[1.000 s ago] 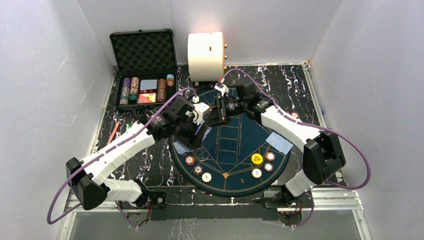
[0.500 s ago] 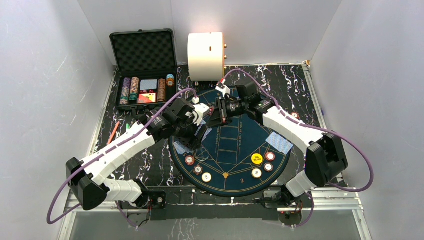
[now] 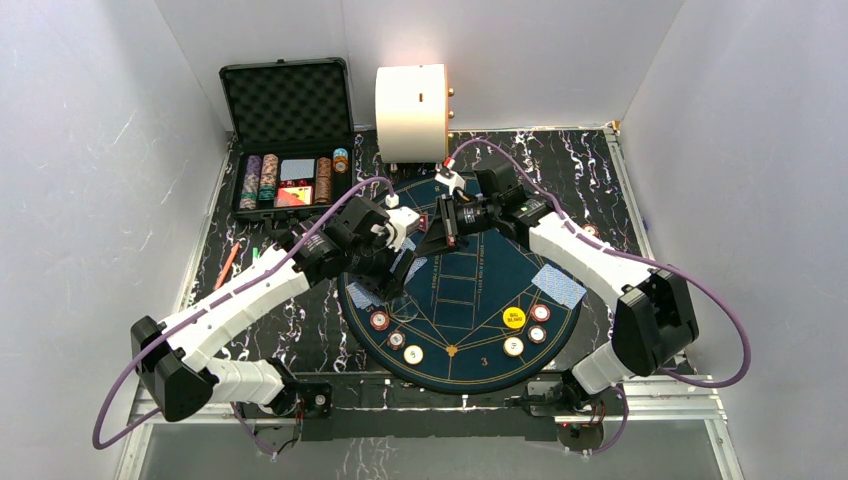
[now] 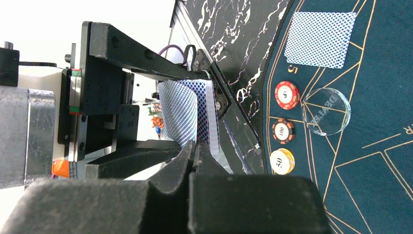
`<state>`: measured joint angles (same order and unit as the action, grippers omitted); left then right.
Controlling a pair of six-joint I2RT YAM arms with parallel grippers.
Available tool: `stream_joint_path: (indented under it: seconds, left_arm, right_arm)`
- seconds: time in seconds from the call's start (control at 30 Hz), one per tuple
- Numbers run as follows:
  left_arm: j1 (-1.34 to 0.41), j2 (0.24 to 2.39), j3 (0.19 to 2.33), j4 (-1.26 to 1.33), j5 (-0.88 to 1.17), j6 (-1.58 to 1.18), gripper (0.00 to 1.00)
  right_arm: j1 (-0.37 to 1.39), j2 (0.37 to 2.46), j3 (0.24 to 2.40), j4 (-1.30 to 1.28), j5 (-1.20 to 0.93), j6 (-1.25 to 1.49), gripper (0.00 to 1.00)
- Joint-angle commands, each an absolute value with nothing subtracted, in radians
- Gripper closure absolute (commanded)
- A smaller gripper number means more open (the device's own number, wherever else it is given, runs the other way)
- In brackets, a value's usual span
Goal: Distribute texas hold em gaming equipment
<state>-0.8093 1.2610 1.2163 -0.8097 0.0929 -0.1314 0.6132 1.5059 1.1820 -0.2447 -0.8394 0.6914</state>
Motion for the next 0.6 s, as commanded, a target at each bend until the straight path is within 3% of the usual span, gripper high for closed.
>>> stream_joint_path:
  seconds: [0.0,0.57]
  left_arm:
    - [-0.813,1.208,1.202,-0.812,0.078,-0.135,1.00]
    - [-0.812,1.189,1.173,-0.797,0.050,-0.147,1.00]
  right_arm:
    - [0.582,1.445,1.229,-0.266,-0.865,0.681,1.00]
    - [0.425,1.342,1.234,-0.404,-0.890,0.656,1.00]
